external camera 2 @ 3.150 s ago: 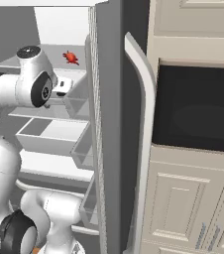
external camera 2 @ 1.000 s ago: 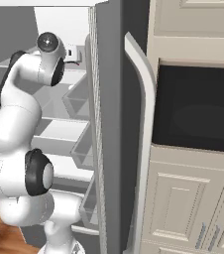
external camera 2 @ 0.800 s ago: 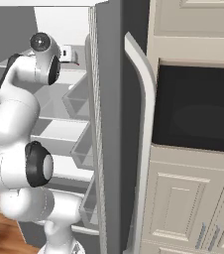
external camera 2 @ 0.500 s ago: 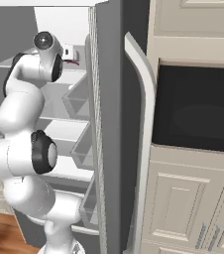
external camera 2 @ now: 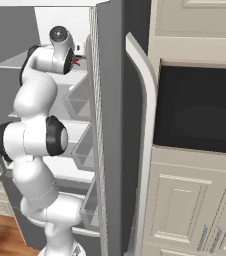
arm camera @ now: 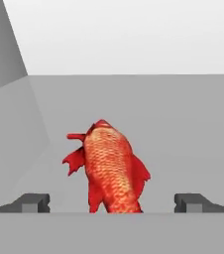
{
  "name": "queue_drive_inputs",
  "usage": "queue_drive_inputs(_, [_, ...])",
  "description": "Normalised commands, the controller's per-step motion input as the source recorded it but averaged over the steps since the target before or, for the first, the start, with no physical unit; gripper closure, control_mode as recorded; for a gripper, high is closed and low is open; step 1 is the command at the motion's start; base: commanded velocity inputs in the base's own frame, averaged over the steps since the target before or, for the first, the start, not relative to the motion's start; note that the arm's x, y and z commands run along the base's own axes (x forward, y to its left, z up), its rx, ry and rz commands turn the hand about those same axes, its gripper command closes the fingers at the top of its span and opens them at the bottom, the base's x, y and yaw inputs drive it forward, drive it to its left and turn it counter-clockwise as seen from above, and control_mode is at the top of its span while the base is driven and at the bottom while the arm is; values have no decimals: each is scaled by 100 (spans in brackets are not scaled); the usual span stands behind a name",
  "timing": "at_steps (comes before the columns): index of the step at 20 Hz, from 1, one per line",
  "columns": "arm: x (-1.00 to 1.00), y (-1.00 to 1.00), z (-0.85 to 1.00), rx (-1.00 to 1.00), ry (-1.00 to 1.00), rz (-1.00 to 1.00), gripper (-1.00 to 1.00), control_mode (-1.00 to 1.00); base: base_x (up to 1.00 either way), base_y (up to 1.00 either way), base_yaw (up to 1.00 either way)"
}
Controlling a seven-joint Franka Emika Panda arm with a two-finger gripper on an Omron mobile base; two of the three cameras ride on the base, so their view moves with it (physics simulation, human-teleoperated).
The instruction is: Take the fish out of the fridge, briefly rinse it in the sink, and place it on the tray next to the sink.
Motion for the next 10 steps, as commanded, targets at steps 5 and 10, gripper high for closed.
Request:
queue_drive_inputs(5, [60,0,-22,0,0,0,-100,-100,0,0,0])
queue_drive_inputs(10, [28,0,-23,0,0,0,-100,-100,0,0,0])
